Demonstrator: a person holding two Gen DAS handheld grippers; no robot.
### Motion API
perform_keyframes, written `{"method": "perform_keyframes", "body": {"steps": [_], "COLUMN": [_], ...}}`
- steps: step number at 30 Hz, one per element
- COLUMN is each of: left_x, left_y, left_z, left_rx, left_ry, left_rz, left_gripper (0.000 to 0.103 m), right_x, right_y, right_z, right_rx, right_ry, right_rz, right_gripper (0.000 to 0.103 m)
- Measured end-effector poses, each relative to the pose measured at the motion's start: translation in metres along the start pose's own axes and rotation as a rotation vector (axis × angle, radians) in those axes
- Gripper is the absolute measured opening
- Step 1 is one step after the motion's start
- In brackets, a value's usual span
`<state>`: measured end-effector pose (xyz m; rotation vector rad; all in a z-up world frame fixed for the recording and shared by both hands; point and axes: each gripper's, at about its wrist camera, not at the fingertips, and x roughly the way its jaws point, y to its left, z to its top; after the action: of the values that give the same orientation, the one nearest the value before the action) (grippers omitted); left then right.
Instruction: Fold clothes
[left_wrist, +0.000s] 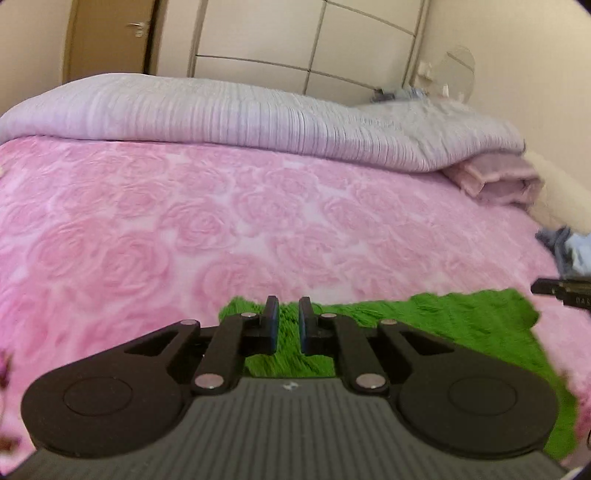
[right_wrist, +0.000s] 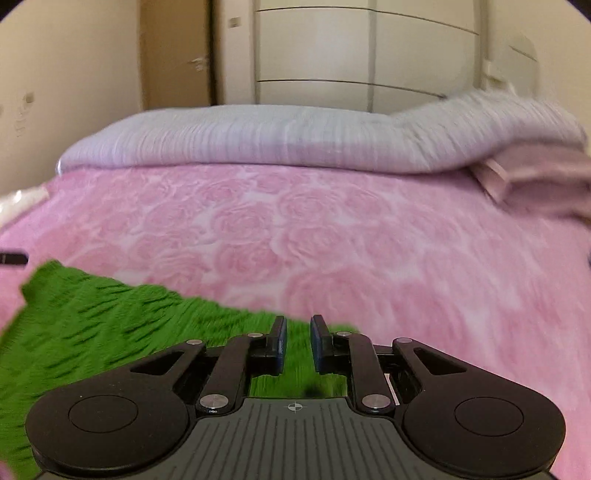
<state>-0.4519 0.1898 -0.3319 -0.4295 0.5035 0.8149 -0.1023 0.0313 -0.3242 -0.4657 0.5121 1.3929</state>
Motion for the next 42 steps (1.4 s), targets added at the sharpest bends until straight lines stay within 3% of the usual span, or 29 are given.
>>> {"method": "perform_keyframes", "body": {"steps": [4,6,9,12,17,22,25,31,37,42], "left_x": [0.044,0.041,0.027,0.013,0.002,0.025,0.043,0.063,0.071,0.064], "left_y": [0.006,0.002,0.002,0.010,0.055,0.107,0.122,0.136,0.136,0.120], "left_z": [-0.024,-0.048,-0.054,-0.037,-0.010,-0.016,-0.027,-0.044,-0.043,-0.036], "left_rx": [0.055,0.129,0.114,0.012,-0.367,-0.768,-0.945,-1.160,-1.211,-1.082], "left_ry": [0.113,0.048,0.043,0.060,0.051,0.117,0.160,0.169,0.190,0.203], "left_rz": [0.025,0.044,0.065,0.031,-0.058,-0.178,-0.225,-0.247,-0.234,-0.187], "left_gripper": [0.006,0.006,0.007,0.008,0.008,0.008,0.008,0.009,0.013,0.018], "right_x": [0.046,0.054,0.043,0.031,0.012,0.013,0.012,0.015,0.020,0.019], "right_y": [0.000,-0.016,-0.033,-0.042,-0.048,-0.056,-0.055,-0.054,-0.052,-0.051], "right_z": [-0.017,-0.028,-0.035,-0.034,-0.028,-0.034,-0.029,-0.026,-0.031,-0.033], "right_rx": [-0.030,0.014,0.099,0.145,0.222,0.299,0.322,0.319,0.319,0.322], "right_ry": [0.103,0.116,0.105,0.105,0.089,0.084,0.084,0.085,0.078,0.071], "right_rz": [-0.007,-0.012,0.022,0.048,0.067,0.082,0.085,0.078,0.067,0.066], "right_gripper": [0.017,0.017,0.017,0.017,0.017,0.017,0.017,0.017,0.017,0.017]}}
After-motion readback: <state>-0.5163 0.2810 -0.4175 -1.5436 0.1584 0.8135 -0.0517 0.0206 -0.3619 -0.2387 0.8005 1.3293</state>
